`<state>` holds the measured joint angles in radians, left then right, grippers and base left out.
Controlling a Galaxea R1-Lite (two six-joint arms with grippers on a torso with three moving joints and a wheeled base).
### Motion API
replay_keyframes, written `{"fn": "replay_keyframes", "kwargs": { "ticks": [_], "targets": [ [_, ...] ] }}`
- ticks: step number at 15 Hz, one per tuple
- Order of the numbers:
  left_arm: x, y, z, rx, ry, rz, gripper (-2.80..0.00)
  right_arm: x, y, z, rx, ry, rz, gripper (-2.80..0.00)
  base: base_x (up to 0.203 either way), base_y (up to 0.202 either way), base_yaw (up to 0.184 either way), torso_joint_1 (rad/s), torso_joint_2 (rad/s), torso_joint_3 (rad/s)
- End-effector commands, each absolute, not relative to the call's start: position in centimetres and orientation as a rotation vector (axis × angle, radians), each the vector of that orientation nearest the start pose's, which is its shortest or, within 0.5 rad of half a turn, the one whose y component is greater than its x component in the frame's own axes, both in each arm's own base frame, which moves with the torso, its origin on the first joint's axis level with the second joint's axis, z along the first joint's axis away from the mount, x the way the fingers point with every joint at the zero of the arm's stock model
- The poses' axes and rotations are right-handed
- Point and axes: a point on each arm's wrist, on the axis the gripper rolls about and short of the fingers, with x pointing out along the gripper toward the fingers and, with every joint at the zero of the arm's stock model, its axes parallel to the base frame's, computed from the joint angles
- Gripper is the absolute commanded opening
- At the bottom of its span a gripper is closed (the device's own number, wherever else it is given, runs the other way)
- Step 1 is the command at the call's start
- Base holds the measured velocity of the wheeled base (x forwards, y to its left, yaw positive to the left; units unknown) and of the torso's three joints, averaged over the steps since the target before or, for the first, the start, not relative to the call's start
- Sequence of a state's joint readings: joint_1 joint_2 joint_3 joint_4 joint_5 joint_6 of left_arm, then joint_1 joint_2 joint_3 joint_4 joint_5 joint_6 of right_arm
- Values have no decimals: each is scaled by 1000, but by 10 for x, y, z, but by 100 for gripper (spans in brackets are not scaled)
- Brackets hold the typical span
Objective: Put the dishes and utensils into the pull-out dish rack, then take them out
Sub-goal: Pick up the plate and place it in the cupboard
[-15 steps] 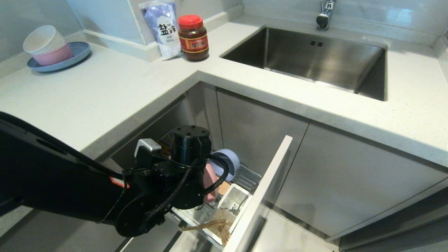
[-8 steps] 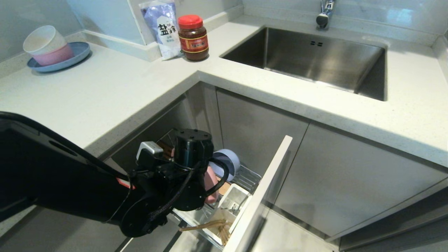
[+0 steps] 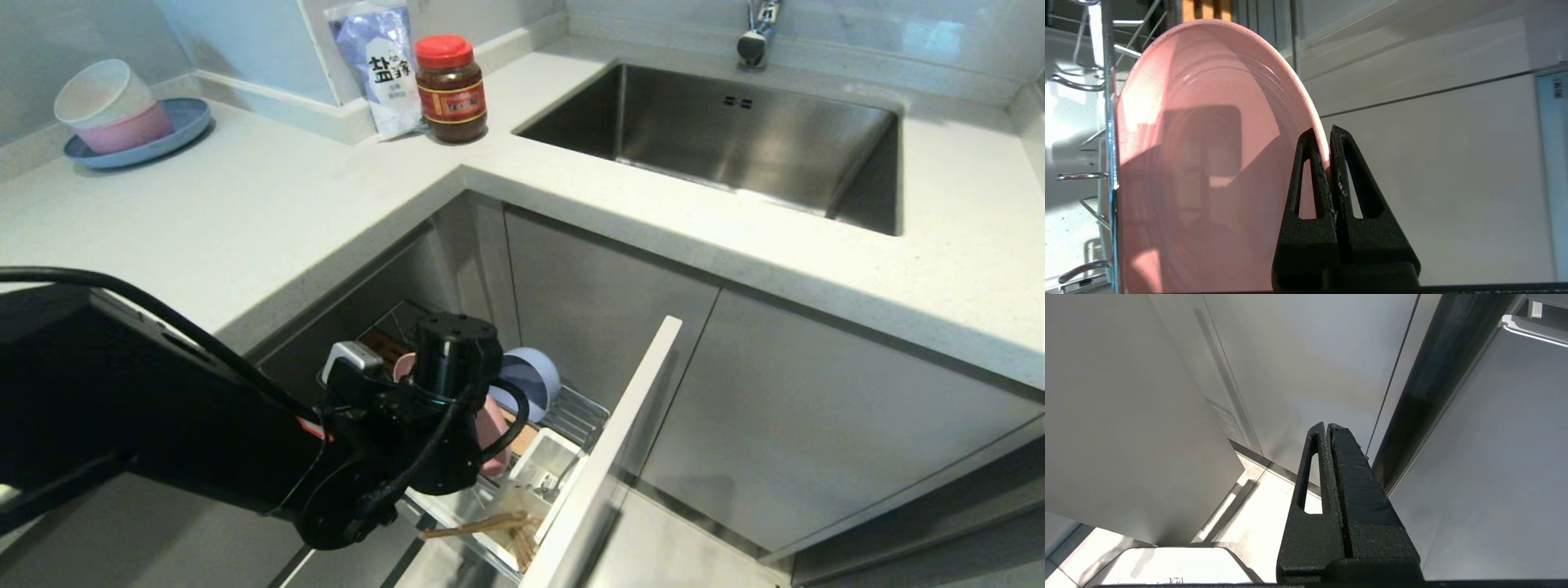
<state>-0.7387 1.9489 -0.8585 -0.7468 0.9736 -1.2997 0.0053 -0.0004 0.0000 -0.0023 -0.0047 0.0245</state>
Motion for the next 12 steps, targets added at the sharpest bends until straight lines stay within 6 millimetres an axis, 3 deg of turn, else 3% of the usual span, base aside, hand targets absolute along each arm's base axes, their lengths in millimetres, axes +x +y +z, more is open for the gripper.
{"fn": "replay_keyframes", "kwargs": {
  "ticks": [1, 12],
  "targets": [
    [271, -220, 120, -1026, 43, 351, -280, -23, 0, 75, 25, -6, 1, -280, 0, 0, 0, 0, 0, 0],
    [277, -216, 109, -1006, 72, 362, -280, -23, 0, 75, 25, -6, 2, -280, 0, 0, 0, 0, 0, 0]
  ]
}}
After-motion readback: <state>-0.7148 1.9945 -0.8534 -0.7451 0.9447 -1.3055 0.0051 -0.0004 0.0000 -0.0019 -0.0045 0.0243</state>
